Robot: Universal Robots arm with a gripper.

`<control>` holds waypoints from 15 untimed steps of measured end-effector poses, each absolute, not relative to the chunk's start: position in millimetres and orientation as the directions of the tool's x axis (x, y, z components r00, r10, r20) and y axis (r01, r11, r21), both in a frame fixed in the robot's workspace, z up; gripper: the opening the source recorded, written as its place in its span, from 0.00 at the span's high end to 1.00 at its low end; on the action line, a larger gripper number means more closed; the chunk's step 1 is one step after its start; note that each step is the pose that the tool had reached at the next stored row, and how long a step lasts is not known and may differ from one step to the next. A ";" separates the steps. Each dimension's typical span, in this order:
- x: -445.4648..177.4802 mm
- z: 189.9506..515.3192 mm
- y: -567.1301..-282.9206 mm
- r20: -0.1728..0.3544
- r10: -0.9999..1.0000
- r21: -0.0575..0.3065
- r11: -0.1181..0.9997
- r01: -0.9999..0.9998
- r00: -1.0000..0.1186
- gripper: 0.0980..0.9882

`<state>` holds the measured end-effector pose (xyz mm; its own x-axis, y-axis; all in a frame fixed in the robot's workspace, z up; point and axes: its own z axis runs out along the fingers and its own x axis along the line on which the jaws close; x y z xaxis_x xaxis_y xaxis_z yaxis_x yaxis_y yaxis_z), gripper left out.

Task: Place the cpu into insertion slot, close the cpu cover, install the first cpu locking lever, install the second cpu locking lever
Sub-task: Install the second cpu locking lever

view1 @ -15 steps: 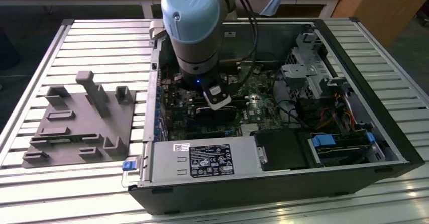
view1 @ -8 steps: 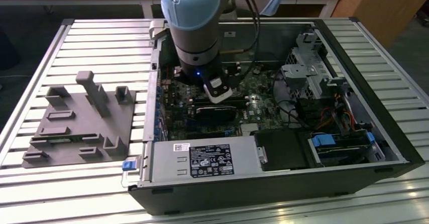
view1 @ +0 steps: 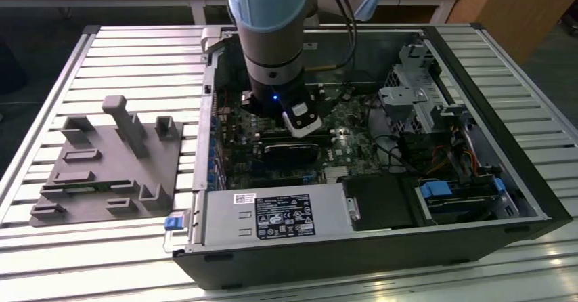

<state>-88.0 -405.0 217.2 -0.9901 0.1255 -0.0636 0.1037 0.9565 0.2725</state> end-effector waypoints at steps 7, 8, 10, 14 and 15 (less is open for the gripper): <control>-70.5 217.2 -403.2 -0.068 0.126 0.243 0.964 0.106 -0.990 0.99; -68.5 217.2 -402.6 -0.068 0.126 0.239 0.965 0.106 -0.990 0.99; -65.3 217.2 -399.8 -0.069 0.126 0.233 0.967 0.106 -0.990 0.99; -59.6 217.1 -390.2 -0.070 0.125 0.226 0.968 0.106 -0.990 0.99; -58.3 217.1 -387.9 -0.070 0.125 0.224 0.969 0.107 -0.990 0.99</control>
